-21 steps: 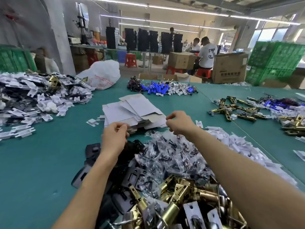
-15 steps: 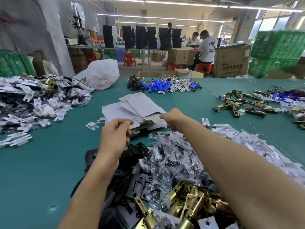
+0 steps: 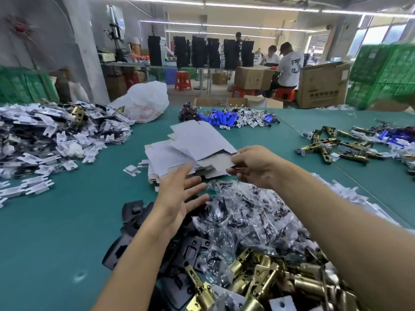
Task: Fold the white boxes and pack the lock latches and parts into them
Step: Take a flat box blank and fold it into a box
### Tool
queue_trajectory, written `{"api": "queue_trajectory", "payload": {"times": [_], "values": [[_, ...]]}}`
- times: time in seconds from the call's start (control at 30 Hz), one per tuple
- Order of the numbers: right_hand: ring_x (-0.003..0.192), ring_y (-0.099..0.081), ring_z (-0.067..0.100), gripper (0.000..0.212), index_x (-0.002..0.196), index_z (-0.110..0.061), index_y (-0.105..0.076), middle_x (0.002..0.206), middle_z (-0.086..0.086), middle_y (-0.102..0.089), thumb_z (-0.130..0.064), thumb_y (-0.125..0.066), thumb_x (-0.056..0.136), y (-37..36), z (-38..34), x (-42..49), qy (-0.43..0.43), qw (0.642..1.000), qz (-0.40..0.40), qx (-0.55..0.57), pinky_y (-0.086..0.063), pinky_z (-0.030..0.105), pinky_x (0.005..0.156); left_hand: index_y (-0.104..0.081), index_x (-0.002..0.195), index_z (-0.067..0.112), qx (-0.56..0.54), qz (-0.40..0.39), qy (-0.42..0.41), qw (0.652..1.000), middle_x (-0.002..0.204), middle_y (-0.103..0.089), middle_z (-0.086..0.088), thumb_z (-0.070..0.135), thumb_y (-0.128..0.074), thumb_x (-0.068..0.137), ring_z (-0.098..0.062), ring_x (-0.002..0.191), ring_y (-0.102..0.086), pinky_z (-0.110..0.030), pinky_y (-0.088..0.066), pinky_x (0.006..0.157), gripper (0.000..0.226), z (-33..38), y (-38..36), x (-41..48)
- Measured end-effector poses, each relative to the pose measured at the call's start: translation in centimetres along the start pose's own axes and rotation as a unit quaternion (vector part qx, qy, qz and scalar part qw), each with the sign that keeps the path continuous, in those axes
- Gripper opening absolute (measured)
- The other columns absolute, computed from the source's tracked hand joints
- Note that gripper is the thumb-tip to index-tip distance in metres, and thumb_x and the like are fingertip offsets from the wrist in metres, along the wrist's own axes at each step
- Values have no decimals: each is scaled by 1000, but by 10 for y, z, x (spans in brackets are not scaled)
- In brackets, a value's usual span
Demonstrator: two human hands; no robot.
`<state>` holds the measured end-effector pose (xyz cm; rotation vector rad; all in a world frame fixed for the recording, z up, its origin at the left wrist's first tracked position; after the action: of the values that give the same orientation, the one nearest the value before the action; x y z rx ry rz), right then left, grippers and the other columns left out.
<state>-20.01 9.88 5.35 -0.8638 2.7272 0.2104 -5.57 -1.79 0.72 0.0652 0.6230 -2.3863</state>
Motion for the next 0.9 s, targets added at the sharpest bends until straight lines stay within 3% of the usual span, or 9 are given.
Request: {"api": "queue_trajectory", "payload": {"times": [0.1,0.23,0.33,0.4,0.47,0.57,0.67,0.8,0.9], "values": [[50,-62,12,14,89,-11,-48,65,6,-59,-2,-53,98,-10,15,-38,-21,996,-88,-14,-43,19,41,-58,117,14,-61,-45,31,997,111,-66,-12,55,-66,80,-26,97,-67,-45,-59,88,56,-5,-11,-8],[47,-55,8,14,87,-13,-50,56,0,-61,-7,-53,100,-18,33,-77,-21,979,-167,-116,-41,17,41,-69,126,8,-149,-136,3,979,129,-65,-23,64,-78,67,-32,114,-65,-44,-57,90,82,3,-31,-21],[51,-56,9,12,91,-10,-57,64,0,-66,-10,-51,101,-16,36,-94,17,956,-179,-230,-41,21,52,-76,112,10,-157,-183,-4,971,123,-70,-19,65,-92,33,-27,116,-66,-44,-59,87,97,2,-41,-27],[62,-63,13,15,102,-3,-64,77,4,-70,-14,-54,99,-10,34,-102,48,924,-153,-346,-48,24,59,-66,125,13,-119,-166,-30,979,118,-72,-15,67,-92,27,-24,112,-69,-43,-60,83,115,3,-44,-30],[83,-69,19,30,117,-7,-65,99,7,-72,-27,-60,96,-3,27,-108,103,884,-107,-442,-56,33,78,-50,137,14,-38,-134,-81,987,123,-69,-16,68,-91,30,-23,112,-68,-43,-61,80,127,5,-45,-32],[112,-59,13,67,146,-33,-38,129,-4,-56,-41,-70,87,2,16,-123,145,920,-88,-354,-50,33,95,-40,134,29,132,-123,-195,964,130,-58,-8,72,-83,43,-20,116,-63,-45,-58,89,110,13,-53,-38],[130,-46,8,96,148,-51,-15,140,-14,-43,-48,-79,76,1,6,-136,222,908,-98,-342,-42,33,106,-39,139,32,219,-155,-242,932,127,-60,5,90,-70,43,-8,112,-64,-34,-55,90,117,13,-65,-44],[124,-54,7,102,141,-66,-9,148,-14,-39,-47,-78,68,-1,5,-143,251,921,-118,-274,-50,39,102,-38,139,51,318,-164,-282,890,127,-61,17,92,-63,56,-4,115,-62,-39,-54,93,97,16,-65,-45],[113,-64,7,99,132,-74,-16,141,-16,-45,-47,-80,62,2,1,-144,263,946,-111,-151,-58,34,88,-31,142,56,350,-196,-281,872,135,-58,15,72,-77,68,-11,118,-63,-41,-58,91,88,15,-65,-46]]}}
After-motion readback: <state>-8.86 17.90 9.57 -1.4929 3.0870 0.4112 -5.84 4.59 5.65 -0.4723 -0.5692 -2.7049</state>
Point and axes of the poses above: each hand's wrist, its own x-axis towards the middle knuckle, its own y-axis out of the back of the hand, z = x × y, the point moved 7 cm from there along x, towards the middle knuckle
